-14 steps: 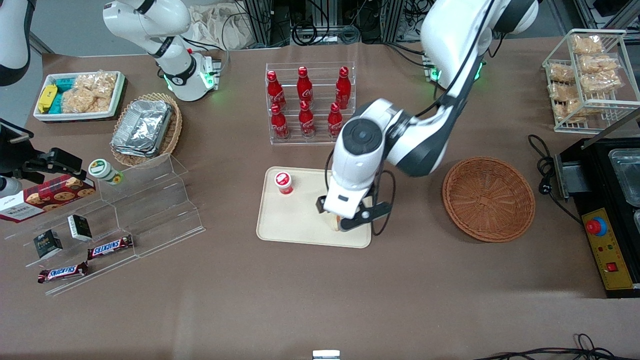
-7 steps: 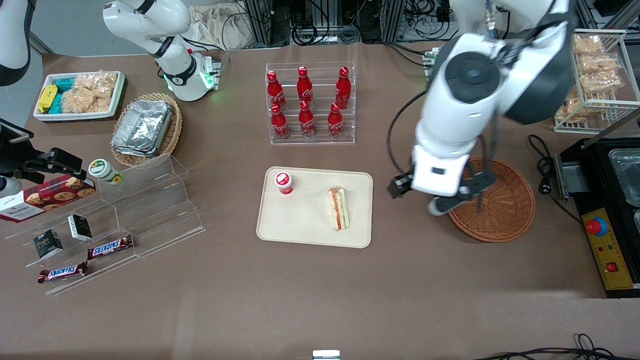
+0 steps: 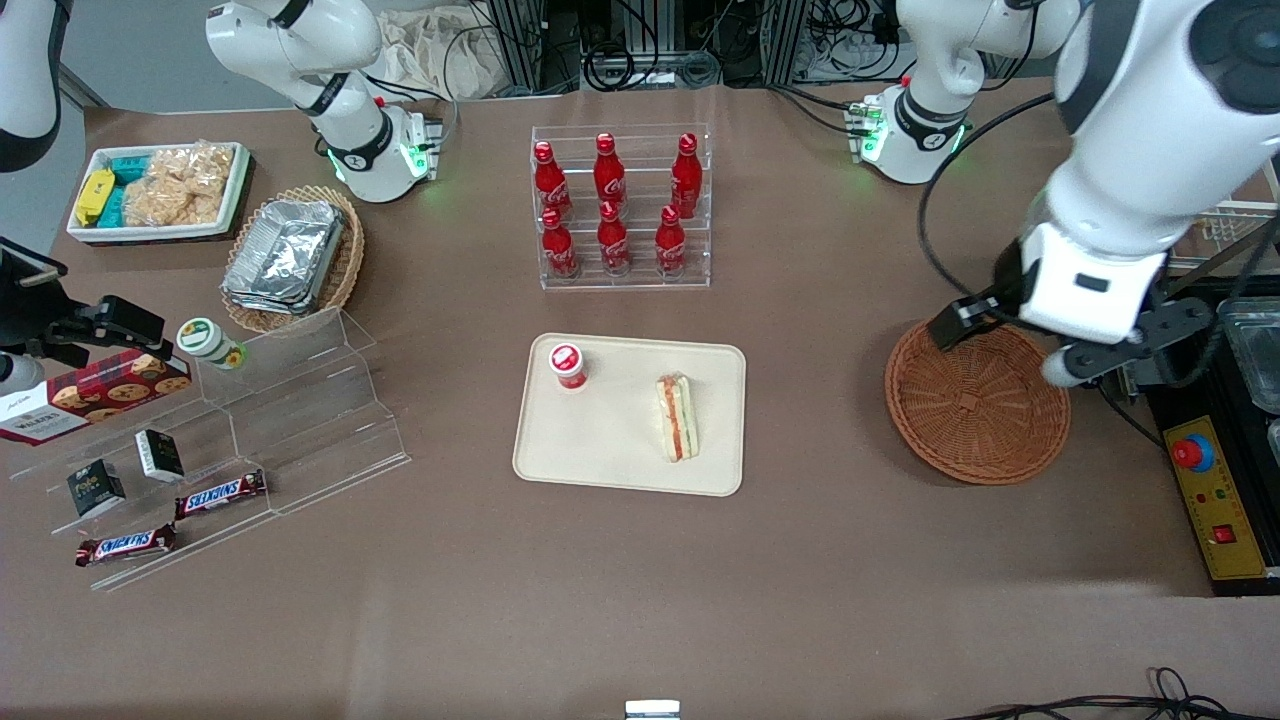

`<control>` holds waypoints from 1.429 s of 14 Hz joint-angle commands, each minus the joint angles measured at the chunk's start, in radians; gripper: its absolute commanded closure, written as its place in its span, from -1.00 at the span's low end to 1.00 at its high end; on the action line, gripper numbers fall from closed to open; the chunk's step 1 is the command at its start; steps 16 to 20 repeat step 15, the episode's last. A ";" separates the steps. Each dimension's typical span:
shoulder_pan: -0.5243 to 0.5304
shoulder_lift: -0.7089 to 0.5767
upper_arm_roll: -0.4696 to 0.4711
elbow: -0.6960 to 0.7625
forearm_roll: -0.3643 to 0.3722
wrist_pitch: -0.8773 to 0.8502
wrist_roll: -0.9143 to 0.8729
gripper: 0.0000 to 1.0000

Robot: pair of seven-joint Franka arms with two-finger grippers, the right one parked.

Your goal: Place sandwich from basket to tray

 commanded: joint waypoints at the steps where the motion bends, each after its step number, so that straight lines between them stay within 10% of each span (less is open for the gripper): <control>1: 0.097 -0.073 -0.013 -0.055 0.005 -0.036 0.190 -1.00; 7: 0.270 -0.122 -0.013 -0.061 -0.010 -0.081 0.500 -1.00; 20: 0.303 -0.121 -0.012 -0.059 -0.012 -0.078 0.493 -1.00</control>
